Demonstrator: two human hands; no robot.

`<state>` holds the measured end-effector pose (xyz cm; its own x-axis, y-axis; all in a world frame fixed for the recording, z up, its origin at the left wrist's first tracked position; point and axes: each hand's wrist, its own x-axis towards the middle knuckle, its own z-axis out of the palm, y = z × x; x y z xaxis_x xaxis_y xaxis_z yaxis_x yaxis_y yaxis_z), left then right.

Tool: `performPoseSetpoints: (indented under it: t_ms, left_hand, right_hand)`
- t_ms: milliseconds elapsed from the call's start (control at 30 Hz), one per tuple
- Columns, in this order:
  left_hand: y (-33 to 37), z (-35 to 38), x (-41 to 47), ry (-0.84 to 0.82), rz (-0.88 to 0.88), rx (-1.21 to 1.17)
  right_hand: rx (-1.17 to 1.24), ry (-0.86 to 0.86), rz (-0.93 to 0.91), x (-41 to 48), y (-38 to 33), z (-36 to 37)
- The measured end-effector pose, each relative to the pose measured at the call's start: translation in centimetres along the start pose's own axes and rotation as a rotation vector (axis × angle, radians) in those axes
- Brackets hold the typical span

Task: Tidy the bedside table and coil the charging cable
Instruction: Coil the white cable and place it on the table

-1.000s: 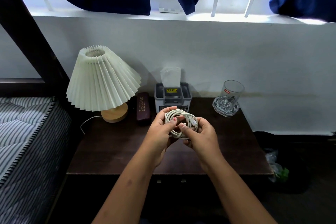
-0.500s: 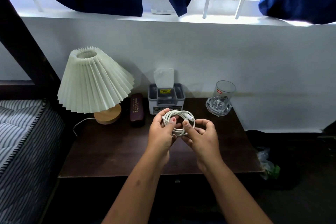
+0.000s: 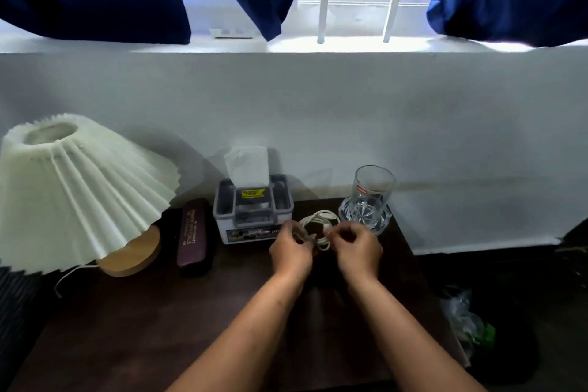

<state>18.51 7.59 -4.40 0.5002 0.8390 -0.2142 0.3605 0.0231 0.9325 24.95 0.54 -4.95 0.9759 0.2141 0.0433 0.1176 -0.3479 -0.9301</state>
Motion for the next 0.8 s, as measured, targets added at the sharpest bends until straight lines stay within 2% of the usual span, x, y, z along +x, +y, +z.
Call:
performPoseSetpoints:
  t_ms: [100, 200, 300, 400, 500, 600, 800]
  left_hand:
    - [-1.2, 1.2, 2.0, -0.019, 0.068, 0.133]
    - [-2.3, 2.0, 2.7, -0.065, 0.237, 0.281]
    - [-2.8, 2.3, 2.9, -0.065, 0.332, 0.409]
    - [-2.8, 2.3, 2.7, -0.044, 0.371, 0.441]
    - [-3.1, 2.0, 2.2, -0.011, 0.400, 0.409]
    - [-3.5, 1.6, 2.0, -0.011, 0.421, 0.392]
    - [-3.5, 1.0, 2.8, -0.177, 0.422, 0.551]
  right_hand:
    - [-0.089, -0.062, -0.109, 1.3, 1.2, 1.0]
    - [-0.187, -0.120, -0.155, 1.7, 2.5, 1.1]
    - [-0.298, -0.231, -0.270, 1.2, 3.5, 0.6]
    - [-0.480, -0.366, -0.363, -0.1, 4.5, 0.3]
    - [-0.597, -0.382, -0.465, -0.6, 5.1, 0.5]
    - [-0.661, -0.404, -0.483, -0.2, 4.8, 1.1]
    - [-0.802, -0.455, -0.470, 1.1, 4.3, 2.1]
